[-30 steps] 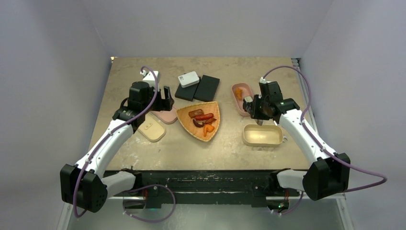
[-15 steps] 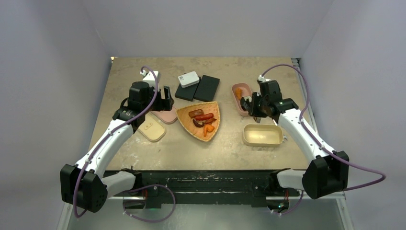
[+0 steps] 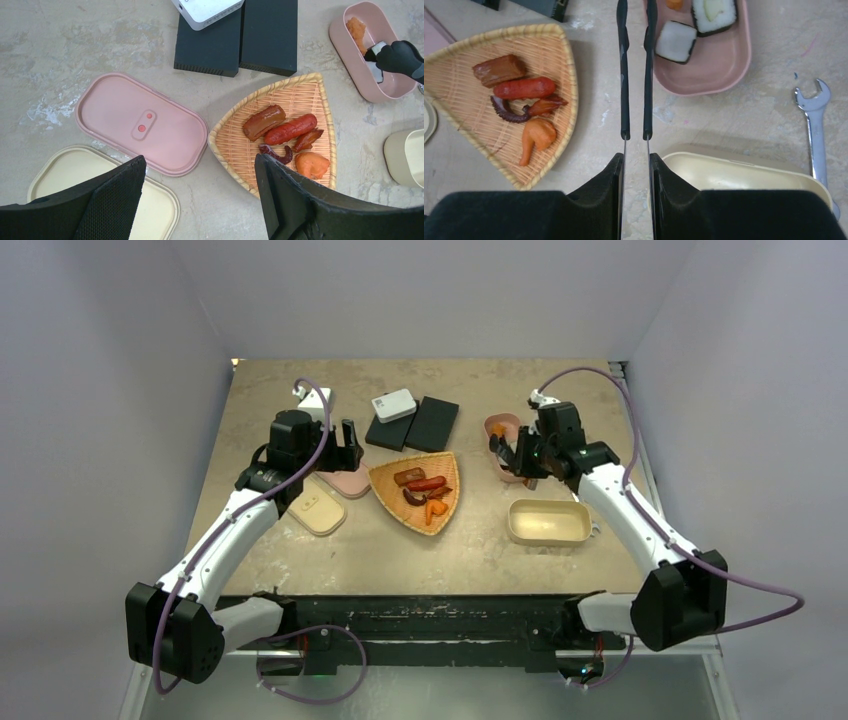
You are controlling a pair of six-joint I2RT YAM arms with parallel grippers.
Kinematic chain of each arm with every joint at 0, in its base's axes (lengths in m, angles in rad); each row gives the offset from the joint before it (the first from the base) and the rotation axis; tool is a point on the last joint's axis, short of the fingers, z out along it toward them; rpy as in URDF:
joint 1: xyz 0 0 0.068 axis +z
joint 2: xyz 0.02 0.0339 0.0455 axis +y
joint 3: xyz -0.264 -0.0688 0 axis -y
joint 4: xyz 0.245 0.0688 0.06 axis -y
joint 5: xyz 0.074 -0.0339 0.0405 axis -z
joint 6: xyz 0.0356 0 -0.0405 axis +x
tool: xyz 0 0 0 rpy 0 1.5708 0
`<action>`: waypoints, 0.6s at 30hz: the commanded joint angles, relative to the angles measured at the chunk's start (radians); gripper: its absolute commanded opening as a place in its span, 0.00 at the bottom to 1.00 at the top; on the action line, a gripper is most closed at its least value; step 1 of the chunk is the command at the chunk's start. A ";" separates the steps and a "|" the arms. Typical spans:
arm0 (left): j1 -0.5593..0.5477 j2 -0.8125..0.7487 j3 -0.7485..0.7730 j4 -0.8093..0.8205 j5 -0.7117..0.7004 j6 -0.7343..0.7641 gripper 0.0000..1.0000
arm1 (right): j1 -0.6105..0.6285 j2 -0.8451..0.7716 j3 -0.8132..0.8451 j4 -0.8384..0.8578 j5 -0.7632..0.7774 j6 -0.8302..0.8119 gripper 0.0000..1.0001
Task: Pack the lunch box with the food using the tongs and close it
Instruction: Pick up the fake food from the plate.
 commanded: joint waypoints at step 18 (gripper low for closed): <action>0.005 0.014 -0.014 0.011 -0.010 0.009 0.79 | 0.394 0.040 0.087 0.033 0.061 -0.042 0.29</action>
